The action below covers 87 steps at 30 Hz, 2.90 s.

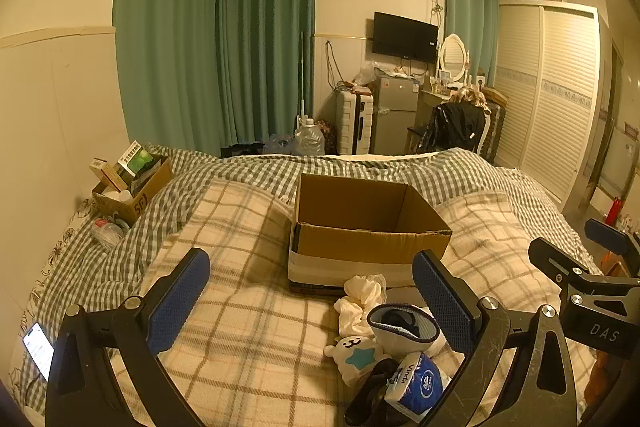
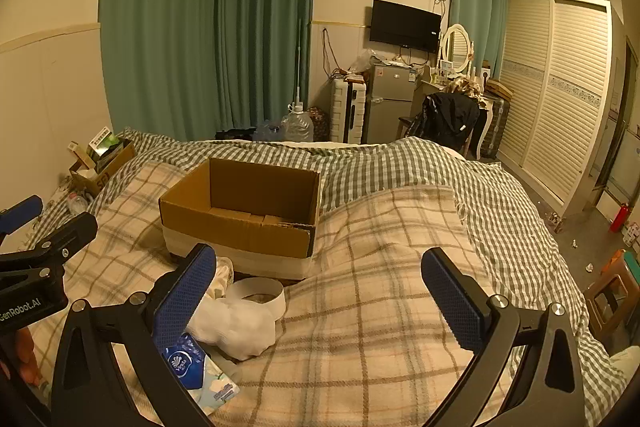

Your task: Organize objects

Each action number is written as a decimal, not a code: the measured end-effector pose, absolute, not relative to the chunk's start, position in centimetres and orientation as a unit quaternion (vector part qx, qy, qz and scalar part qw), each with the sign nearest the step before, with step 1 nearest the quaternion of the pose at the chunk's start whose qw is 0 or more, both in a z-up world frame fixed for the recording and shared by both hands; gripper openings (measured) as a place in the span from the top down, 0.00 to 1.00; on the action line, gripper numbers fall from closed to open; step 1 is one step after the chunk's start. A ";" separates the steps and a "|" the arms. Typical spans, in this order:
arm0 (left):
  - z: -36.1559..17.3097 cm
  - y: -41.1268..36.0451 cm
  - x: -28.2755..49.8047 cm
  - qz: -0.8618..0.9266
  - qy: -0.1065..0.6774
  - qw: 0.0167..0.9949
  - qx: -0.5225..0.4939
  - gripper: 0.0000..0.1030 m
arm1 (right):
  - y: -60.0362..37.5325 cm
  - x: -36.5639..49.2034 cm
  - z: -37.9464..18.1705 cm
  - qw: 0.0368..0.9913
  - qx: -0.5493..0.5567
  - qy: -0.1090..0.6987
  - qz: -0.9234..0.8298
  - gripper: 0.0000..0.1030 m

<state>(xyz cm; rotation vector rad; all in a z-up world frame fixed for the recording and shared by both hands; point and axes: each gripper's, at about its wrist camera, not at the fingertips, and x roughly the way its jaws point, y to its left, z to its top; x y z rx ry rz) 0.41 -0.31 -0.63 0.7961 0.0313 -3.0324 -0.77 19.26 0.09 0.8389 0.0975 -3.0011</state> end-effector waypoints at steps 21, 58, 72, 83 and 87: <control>-0.6 0.0 0.5 -0.968 0.005 0.001 0.253 0.00 | 19.2 -0.5 0.2 0.023 0.267 0.030 -0.963 0.00; -10.2 -3.1 2.3 -0.924 -0.026 0.044 0.380 0.00 | 12.9 -1.7 -12.0 0.245 0.469 0.056 -0.847 0.62; -12.8 4.2 0.6 -0.884 -0.010 -0.117 0.453 0.35 | 19.9 0.1 -7.2 0.151 0.406 0.061 -0.899 0.81; -9.2 4.3 2.9 -0.904 -0.012 -0.133 0.406 0.73 | 20.2 1.1 -5.4 0.161 0.377 0.056 -0.910 0.81; -6.0 2.9 2.3 -0.914 0.014 -0.136 0.382 0.74 | 19.9 1.2 -3.6 0.172 0.355 0.061 -0.917 0.81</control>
